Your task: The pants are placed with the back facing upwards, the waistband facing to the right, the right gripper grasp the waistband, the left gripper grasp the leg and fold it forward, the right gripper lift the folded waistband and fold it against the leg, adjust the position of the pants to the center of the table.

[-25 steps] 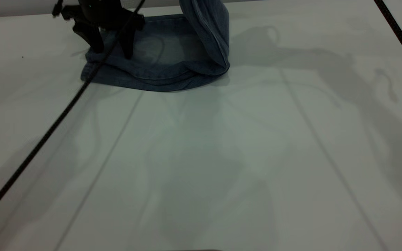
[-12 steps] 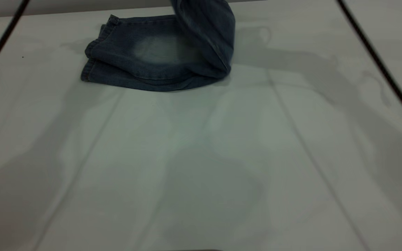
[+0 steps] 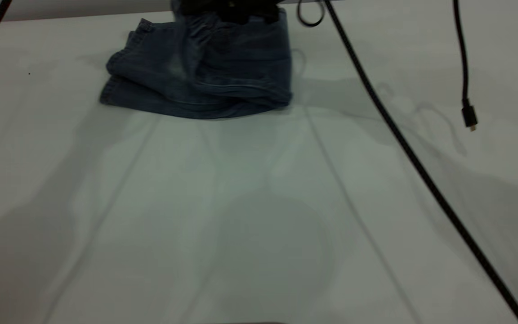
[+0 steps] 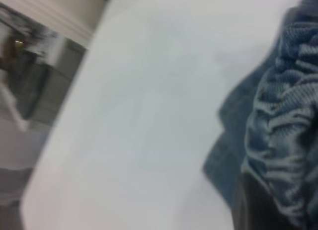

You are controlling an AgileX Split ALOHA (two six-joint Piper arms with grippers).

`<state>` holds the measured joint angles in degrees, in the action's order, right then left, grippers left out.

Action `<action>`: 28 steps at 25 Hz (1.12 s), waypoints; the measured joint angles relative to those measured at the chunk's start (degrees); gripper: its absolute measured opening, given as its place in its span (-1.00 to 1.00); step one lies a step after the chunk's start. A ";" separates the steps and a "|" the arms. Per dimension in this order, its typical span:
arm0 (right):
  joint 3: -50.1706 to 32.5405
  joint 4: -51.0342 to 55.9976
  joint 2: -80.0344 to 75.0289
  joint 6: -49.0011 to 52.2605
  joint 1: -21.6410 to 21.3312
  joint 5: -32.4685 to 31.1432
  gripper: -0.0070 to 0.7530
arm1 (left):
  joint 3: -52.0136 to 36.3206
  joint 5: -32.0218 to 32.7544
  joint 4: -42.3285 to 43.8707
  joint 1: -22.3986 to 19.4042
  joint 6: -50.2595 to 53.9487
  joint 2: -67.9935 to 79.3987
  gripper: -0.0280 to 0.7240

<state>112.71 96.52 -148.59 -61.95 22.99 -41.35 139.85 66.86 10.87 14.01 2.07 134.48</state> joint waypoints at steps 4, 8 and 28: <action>1.04 4.74 -0.13 -2.68 1.08 -2.93 -0.30 | 0.00 0.00 -2.61 0.00 -1.52 0.00 0.47; 1.63 5.49 -0.30 -2.78 1.20 -4.57 0.26 | 0.00 0.00 -4.38 0.00 -2.07 0.00 0.47; 4.70 -36.56 4.27 33.43 -15.52 -14.40 0.53 | 0.00 0.29 -7.45 0.00 -24.18 3.12 0.47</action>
<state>117.41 59.96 -144.32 -28.51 7.47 -55.75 139.85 67.15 3.42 14.01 -22.11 137.60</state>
